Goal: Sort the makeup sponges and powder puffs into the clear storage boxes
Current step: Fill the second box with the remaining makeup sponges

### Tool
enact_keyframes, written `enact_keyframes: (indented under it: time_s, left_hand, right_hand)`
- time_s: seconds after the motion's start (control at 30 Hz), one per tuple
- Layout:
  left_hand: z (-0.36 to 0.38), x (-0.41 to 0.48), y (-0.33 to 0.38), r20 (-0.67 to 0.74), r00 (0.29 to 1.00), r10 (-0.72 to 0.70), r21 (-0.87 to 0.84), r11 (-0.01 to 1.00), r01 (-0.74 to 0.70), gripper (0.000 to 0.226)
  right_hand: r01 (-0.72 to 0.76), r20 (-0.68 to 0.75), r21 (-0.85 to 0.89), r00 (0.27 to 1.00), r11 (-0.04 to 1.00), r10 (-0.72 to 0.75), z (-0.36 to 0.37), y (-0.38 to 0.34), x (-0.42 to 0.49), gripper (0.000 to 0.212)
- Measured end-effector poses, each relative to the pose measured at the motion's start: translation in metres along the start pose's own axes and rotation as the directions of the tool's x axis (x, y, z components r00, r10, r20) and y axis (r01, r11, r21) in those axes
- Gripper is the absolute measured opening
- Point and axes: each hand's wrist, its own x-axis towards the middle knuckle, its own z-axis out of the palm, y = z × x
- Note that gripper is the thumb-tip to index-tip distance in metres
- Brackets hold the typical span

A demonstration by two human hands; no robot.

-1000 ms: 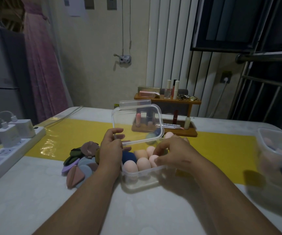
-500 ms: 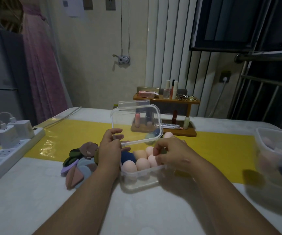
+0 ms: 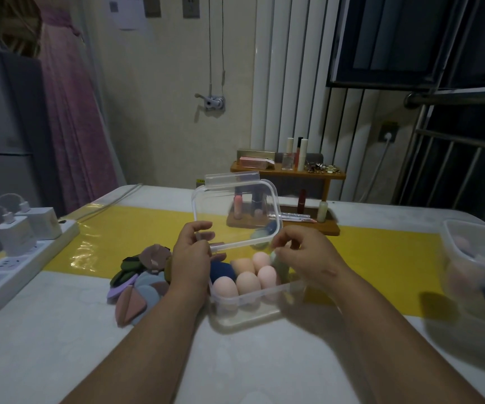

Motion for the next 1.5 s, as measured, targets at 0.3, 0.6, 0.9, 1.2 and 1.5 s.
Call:
enact_keyframes:
  time_s: [0.3,0.6,0.9,1.2,1.5]
  left_hand:
    - [-0.001,-0.002,0.006,-0.040,0.999,-0.006,0.015,1.000,0.006,0.051]
    - [-0.005,0.001,0.010,-0.076,0.997,-0.003,0.011,1.000,0.004,0.049]
    - [-0.002,0.000,0.006,-0.065,0.998,-0.006,0.017,1.000,0.007,0.049]
    - [-0.003,0.001,0.005,-0.055,0.998,-0.005,0.019,1.000,0.006,0.050]
    - [-0.002,0.001,0.005,-0.058,0.998,-0.004,0.013,1.000,0.005,0.050]
  right_hand:
    - [-0.152,-0.236,-0.051,0.962,0.987,0.136,-0.005,0.029,0.013,0.033]
    - [-0.126,0.079,-0.471,0.980,0.873,0.184,0.014,0.062,0.023,0.079]
    - [-0.265,-0.015,-0.525,0.953,0.809,0.302,0.017,0.066,0.031,0.067]
    - [-0.348,-0.231,-0.321,0.931,0.881,0.284,0.010,0.057,0.021,0.018]
    - [-0.039,-0.265,0.160,0.961,0.986,0.081,-0.027,0.008,0.006,0.029]
